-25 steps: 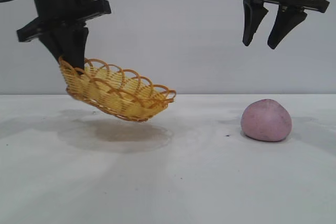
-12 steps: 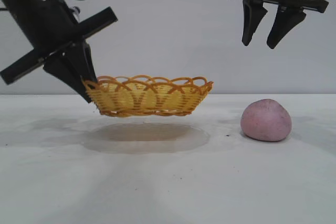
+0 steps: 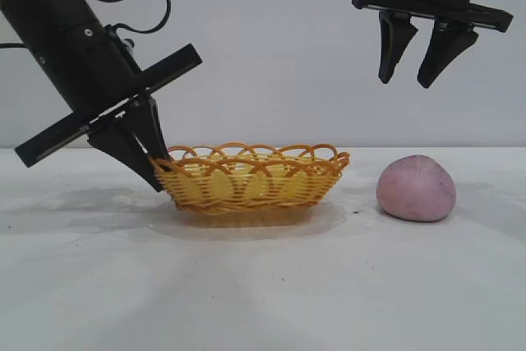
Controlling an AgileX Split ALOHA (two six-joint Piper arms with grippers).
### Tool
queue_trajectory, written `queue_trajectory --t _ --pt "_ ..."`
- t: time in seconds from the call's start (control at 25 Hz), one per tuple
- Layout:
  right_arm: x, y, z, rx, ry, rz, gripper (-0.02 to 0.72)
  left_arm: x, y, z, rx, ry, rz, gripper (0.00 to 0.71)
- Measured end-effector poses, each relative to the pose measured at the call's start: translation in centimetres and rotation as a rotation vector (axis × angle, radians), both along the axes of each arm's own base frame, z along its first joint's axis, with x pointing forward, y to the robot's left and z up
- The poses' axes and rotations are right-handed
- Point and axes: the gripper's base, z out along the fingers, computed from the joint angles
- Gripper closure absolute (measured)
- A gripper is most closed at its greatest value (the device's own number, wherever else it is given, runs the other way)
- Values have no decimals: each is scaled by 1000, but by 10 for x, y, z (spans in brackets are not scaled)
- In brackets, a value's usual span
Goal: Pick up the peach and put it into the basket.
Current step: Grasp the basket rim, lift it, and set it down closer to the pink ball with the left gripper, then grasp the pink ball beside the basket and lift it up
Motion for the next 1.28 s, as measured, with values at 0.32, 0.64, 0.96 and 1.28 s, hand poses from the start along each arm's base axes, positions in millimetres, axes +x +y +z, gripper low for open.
queue_trajectory --t 0.32,0.64,0.96,1.28 --pt "0 0 0 0 0 0 372 -1 0 15 -6 -51 -41 275" --pt "0 0 0 0 0 0 372 -8 16 69 64 -246 -148 249" --pt "0 0 0 0 0 0 372 -11 71 75 280 -230 -269 249" --pt "0 0 0 0 2 1 372 -19 129 68 526 -65 -273 249"
